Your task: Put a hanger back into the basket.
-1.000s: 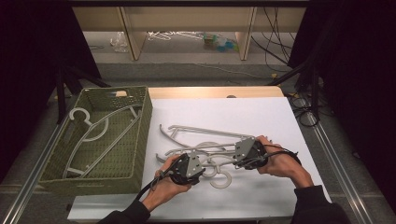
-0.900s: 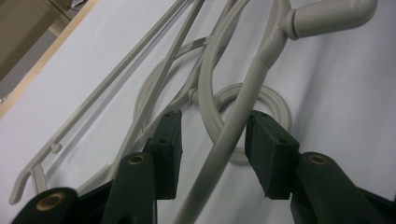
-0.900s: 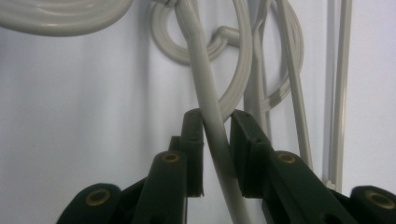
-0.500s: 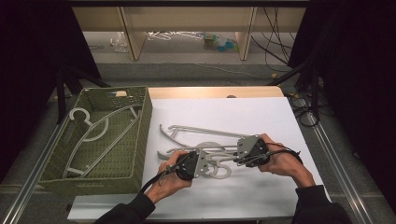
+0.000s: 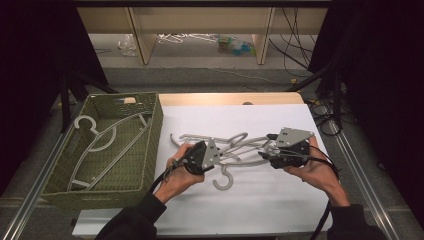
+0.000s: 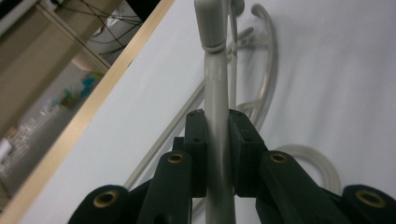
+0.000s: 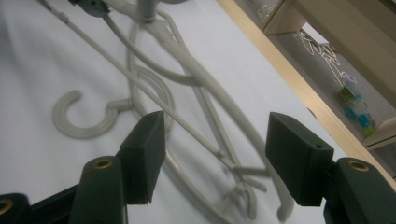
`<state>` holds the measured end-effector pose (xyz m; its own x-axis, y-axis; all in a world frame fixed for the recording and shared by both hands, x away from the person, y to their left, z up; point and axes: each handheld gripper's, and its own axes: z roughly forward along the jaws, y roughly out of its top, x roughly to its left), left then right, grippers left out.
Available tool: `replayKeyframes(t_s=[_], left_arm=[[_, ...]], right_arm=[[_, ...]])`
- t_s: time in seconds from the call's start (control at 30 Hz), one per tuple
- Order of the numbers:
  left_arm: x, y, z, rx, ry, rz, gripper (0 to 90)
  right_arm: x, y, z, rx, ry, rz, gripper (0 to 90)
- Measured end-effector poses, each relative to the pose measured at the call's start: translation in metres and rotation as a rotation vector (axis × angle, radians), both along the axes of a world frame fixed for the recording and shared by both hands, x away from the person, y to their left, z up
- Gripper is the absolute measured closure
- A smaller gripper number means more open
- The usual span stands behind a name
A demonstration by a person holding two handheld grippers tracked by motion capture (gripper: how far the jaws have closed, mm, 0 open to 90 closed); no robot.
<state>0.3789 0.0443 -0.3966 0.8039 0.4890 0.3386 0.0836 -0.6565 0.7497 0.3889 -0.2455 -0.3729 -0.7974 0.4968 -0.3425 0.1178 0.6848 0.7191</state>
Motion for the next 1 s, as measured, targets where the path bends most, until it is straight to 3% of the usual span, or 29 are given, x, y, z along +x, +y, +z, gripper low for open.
replayKeyframes(t_s=[0.1,0.23,0.43,0.67,0.83,1.0], left_arm=[[0.005,0.007,0.007,-0.075,0.108,0.064,78.9],[0.006,0.015,0.013,-0.144,0.232,0.098,78.8],[0.005,0.030,0.026,-0.202,0.343,0.105,78.7],[0.004,0.050,0.046,-0.317,0.417,0.121,78.7],[0.003,0.069,0.064,-0.294,0.413,0.137,78.7],[0.004,0.095,0.080,-0.331,0.404,0.174,78.7]], right_arm=[[-0.010,-0.005,0.002,0.059,0.023,-0.012,37.9],[-0.019,-0.001,-0.006,0.079,0.075,-0.005,38.0],[-0.028,0.013,-0.021,0.047,0.121,0.049,38.3],[-0.039,0.018,-0.033,0.036,0.152,0.086,38.7],[-0.045,0.018,-0.043,0.020,0.182,0.108,39.1],[-0.049,0.021,-0.046,0.008,0.188,0.127,39.3]])
